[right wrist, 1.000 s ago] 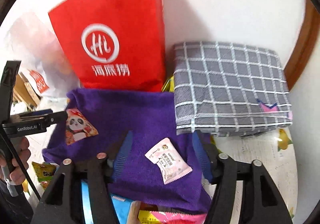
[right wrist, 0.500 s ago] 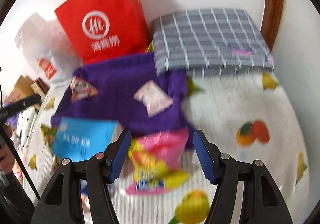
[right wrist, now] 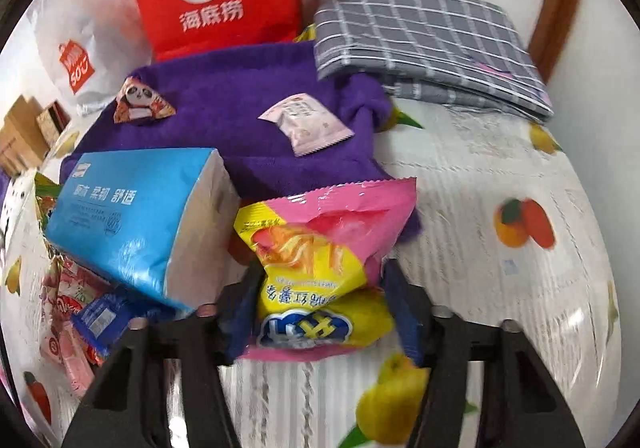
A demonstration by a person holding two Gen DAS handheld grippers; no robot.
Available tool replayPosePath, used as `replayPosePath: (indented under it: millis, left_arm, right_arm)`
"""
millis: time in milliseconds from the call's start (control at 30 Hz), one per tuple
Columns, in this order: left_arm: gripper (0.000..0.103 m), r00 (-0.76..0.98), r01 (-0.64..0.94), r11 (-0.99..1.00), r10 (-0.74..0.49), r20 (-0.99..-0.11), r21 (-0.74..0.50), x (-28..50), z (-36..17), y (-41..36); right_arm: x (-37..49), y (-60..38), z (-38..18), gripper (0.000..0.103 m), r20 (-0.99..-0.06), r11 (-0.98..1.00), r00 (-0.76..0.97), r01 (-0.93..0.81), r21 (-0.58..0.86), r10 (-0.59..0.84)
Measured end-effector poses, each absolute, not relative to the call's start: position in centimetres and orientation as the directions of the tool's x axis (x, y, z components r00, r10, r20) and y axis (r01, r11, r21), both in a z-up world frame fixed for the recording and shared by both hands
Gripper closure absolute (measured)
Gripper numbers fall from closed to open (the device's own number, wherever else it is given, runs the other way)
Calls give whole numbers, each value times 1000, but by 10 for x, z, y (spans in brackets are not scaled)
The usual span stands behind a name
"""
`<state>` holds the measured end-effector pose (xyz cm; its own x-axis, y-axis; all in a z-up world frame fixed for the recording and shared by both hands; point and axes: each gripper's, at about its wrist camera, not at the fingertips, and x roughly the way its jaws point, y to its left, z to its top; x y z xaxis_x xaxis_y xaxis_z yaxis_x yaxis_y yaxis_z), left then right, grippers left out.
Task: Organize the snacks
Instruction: 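Grasp the pink-and-yellow chip bag with the right tool while the left tool withdraws, then grasp the yellow triangular snack bag with the left tool while the right tool holds the chip bag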
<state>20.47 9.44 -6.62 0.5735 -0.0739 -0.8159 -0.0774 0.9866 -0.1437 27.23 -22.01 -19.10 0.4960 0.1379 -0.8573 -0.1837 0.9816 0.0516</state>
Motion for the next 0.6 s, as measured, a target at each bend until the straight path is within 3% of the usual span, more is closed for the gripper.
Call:
replayPosePath:
  millis: [600]
  left_arm:
    - [25,544,-160,972,-60,-837,-173,162,-111,123]
  right_arm:
    - [180,-247,-188,50,-802,978,564,-168,120,195]
